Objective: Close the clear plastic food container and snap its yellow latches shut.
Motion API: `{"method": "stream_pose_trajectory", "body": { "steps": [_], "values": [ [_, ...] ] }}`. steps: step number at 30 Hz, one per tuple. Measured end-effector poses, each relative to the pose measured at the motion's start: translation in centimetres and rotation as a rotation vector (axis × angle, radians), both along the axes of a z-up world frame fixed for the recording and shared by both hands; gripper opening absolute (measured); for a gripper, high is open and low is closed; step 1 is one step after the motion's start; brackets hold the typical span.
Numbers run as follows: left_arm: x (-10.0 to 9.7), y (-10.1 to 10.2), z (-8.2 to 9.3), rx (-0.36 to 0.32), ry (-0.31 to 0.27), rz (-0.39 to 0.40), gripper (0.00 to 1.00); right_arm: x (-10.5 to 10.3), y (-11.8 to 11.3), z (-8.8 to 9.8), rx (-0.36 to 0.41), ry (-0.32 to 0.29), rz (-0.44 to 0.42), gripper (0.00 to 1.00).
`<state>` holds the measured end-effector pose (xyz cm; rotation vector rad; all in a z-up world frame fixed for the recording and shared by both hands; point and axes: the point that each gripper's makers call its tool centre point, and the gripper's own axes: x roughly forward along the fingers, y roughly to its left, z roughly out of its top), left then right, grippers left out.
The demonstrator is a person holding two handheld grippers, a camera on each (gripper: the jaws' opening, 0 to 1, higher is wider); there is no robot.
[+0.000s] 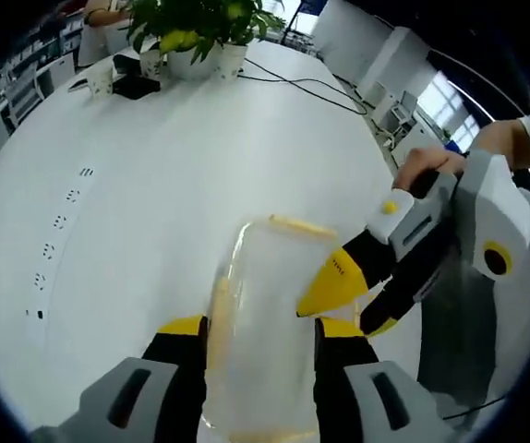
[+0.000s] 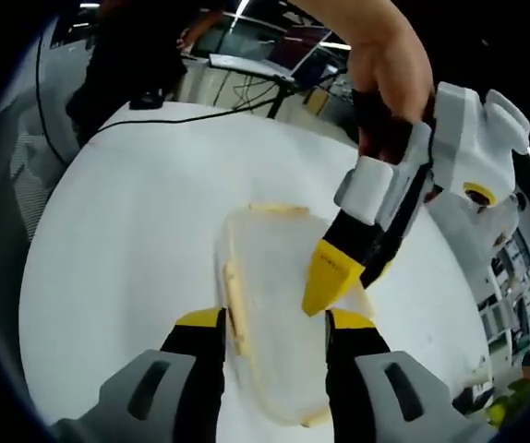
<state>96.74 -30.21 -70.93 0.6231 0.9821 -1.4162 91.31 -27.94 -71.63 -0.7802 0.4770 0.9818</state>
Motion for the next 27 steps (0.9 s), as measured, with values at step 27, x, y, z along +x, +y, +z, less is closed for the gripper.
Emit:
{"method": "stream_pose_trajectory", "body": {
  "steps": [27],
  "values": [
    [-0.6,3.6,4.4,-0.332,-0.295,0.354,0.38,-0.1,-2.9,0.8,0.079,0.046,-0.168,0.49]
  ]
}}
